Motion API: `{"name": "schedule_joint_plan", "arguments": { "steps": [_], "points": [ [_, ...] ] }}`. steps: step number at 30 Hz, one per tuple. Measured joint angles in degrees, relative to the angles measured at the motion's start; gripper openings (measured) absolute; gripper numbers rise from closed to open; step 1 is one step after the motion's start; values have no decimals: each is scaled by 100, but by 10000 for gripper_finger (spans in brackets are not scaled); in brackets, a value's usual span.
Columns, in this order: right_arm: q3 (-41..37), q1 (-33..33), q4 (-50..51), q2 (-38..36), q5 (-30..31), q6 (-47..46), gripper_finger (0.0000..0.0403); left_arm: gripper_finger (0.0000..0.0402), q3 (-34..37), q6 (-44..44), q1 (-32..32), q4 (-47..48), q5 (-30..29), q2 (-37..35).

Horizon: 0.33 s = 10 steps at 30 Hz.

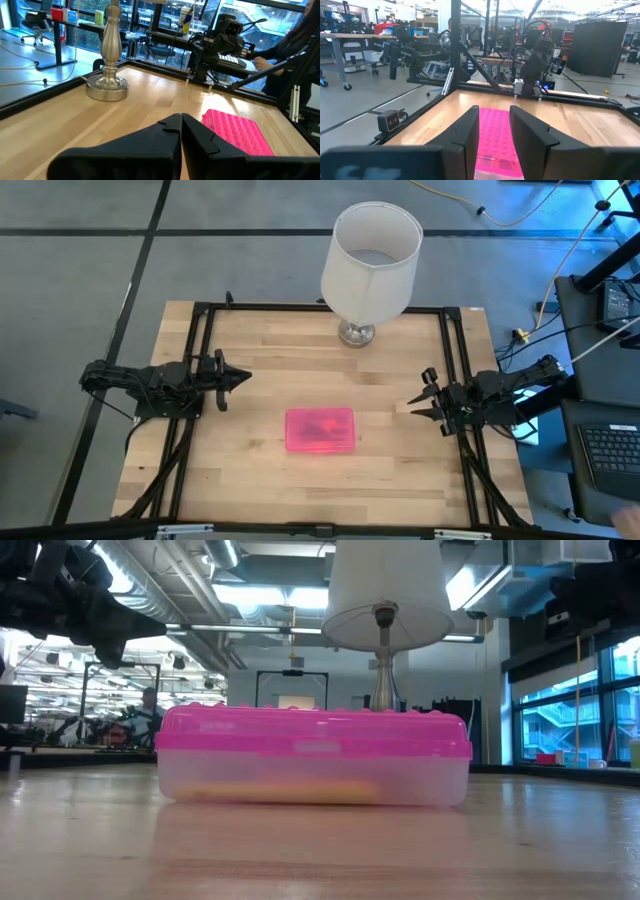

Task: Pick & place school supplies into a supply box
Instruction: Return to Home Position

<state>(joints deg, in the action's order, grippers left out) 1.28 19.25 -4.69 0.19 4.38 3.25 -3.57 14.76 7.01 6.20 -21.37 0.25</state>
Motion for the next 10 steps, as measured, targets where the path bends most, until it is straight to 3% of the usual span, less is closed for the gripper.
{"name": "schedule_joint_plan", "arguments": {
  "steps": [10],
  "points": [
    [0,0,2,0,2,2,114,5,0,-1,0,0,0,0]
  ]
}}
